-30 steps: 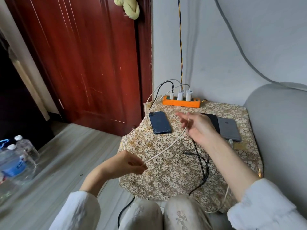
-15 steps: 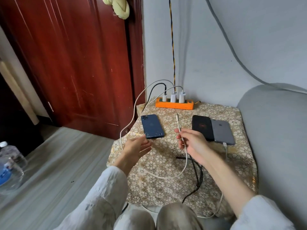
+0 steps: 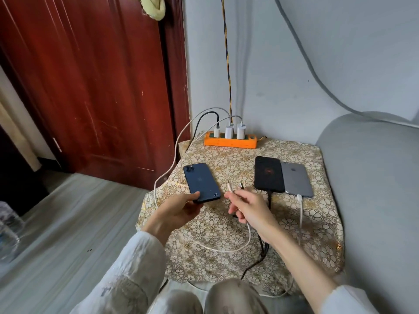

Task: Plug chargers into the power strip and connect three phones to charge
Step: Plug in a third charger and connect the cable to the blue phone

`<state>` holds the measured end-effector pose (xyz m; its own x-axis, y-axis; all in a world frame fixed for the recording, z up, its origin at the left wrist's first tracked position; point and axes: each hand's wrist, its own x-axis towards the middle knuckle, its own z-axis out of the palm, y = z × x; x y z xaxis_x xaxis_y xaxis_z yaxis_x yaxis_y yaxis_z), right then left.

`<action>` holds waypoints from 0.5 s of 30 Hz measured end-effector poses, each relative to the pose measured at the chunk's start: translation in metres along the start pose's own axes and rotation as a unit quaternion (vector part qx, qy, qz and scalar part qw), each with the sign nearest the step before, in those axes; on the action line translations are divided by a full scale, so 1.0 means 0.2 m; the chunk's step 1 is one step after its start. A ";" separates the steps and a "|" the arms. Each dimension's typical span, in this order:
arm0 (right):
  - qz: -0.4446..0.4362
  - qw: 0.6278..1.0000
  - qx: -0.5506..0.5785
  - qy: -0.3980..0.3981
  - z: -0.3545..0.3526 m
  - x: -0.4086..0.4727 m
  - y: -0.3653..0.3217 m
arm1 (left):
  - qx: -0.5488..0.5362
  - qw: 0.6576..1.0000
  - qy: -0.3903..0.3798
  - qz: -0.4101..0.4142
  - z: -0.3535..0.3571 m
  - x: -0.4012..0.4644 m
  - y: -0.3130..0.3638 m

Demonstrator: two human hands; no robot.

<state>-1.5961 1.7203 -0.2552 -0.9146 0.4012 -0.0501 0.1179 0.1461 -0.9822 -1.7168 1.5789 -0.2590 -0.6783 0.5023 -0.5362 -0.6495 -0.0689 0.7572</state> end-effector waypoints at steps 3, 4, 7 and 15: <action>-0.018 1.000 -0.017 -0.004 0.02 -0.01 0.01 | -0.014 1.000 -0.012 -0.014 -0.05 -0.03 -0.05; -0.023 1.000 -0.011 -0.015 0.02 -0.02 0.00 | -0.015 1.000 -0.018 -0.012 -0.06 -0.04 -0.07; -0.019 0.998 0.017 -0.054 0.02 -0.03 -0.03 | -0.021 0.999 -0.045 0.013 -0.09 -0.06 -0.10; -0.022 0.989 -0.017 -0.142 0.09 -0.06 -0.05 | -0.139 0.984 -0.032 0.110 -0.05 -0.12 0.00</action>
<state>-1.5927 1.6981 -0.2471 -0.9905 0.1232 -0.0606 0.0835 0.1904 -0.9782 -1.7040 1.5577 -0.2496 -0.7964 0.5006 -0.3393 -0.5635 -0.4103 0.7170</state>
